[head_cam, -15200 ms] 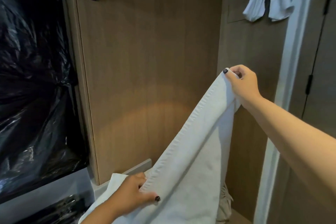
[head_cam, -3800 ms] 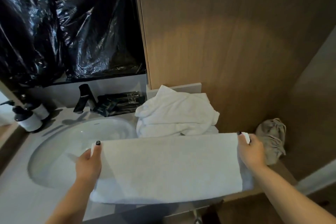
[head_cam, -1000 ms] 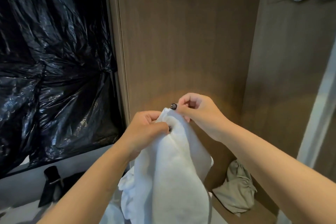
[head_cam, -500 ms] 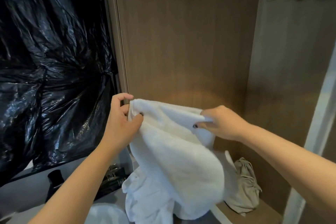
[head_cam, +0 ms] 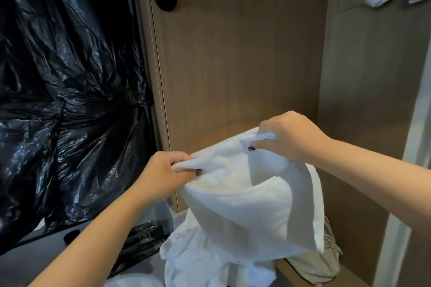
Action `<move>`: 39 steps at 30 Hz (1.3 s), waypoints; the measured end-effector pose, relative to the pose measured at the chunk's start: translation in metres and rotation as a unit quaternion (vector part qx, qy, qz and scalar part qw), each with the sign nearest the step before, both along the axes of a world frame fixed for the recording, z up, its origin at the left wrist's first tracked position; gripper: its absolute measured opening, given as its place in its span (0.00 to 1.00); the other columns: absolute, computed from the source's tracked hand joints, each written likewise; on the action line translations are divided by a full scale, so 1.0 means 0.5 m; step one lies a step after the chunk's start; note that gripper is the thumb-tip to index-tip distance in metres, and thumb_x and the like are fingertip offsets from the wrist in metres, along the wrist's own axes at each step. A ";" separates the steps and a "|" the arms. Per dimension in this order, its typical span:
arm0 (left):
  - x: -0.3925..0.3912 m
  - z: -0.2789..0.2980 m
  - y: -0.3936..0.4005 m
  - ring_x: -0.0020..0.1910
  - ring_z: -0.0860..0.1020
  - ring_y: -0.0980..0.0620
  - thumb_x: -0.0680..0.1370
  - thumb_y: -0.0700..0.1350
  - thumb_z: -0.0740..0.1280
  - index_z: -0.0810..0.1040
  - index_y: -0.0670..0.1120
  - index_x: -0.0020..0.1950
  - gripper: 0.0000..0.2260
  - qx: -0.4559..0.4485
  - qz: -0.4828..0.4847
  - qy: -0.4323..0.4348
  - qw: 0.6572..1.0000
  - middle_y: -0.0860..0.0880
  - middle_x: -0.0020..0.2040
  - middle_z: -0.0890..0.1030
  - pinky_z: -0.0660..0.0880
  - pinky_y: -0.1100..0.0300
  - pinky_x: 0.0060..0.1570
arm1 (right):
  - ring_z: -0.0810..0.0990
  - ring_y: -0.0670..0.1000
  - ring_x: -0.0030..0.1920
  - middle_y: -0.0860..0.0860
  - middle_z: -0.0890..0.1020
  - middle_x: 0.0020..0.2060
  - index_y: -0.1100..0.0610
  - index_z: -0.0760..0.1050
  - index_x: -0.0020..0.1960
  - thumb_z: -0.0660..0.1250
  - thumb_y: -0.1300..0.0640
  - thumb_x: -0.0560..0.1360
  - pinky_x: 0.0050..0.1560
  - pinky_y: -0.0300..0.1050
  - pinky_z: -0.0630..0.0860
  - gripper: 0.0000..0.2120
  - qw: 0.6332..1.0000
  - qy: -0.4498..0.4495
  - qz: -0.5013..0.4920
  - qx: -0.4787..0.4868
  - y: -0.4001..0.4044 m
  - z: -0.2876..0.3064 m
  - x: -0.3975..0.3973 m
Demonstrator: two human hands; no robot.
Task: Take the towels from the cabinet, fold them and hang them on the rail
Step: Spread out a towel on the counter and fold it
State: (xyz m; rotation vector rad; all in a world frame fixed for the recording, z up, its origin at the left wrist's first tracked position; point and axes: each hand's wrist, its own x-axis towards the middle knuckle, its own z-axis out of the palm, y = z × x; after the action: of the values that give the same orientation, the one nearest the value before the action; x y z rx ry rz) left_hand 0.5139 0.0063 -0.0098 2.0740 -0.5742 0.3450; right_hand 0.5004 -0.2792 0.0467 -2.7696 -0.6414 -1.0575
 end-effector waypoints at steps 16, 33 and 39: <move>0.032 0.136 -0.162 0.29 0.69 0.57 0.78 0.53 0.68 0.78 0.48 0.36 0.13 0.286 -0.078 -0.061 0.953 0.53 0.31 0.74 0.65 0.61 0.33 | 0.77 0.45 0.45 0.47 0.79 0.46 0.53 0.78 0.53 0.73 0.49 0.74 0.43 0.31 0.74 0.11 0.950 -0.049 0.172 0.257 -0.001 -0.035 0.011; 0.089 0.216 -0.148 0.31 0.69 0.55 0.80 0.53 0.66 0.80 0.42 0.44 0.15 0.240 0.016 -0.045 0.970 0.49 0.36 0.73 0.65 0.66 0.30 | 0.73 0.41 0.49 0.34 0.76 0.46 0.43 0.73 0.56 0.73 0.34 0.66 0.48 0.34 0.70 0.24 0.928 0.236 0.107 0.269 -0.053 -0.396 -0.079; 0.100 0.246 -0.109 0.31 0.75 0.56 0.80 0.56 0.65 0.82 0.42 0.53 0.17 0.139 0.061 -0.031 0.988 0.49 0.39 0.79 0.71 0.62 0.31 | 0.64 0.51 0.31 0.52 0.68 0.29 0.57 0.70 0.33 0.69 0.67 0.69 0.32 0.45 0.61 0.12 0.978 -0.164 0.101 0.078 -0.028 -0.493 -0.048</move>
State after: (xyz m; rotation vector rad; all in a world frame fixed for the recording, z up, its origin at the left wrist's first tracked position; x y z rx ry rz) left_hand 0.5639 -0.0481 0.1131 2.3815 -0.5579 0.4210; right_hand 0.4762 -0.2930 -0.1998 -2.3587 -0.8166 -1.4610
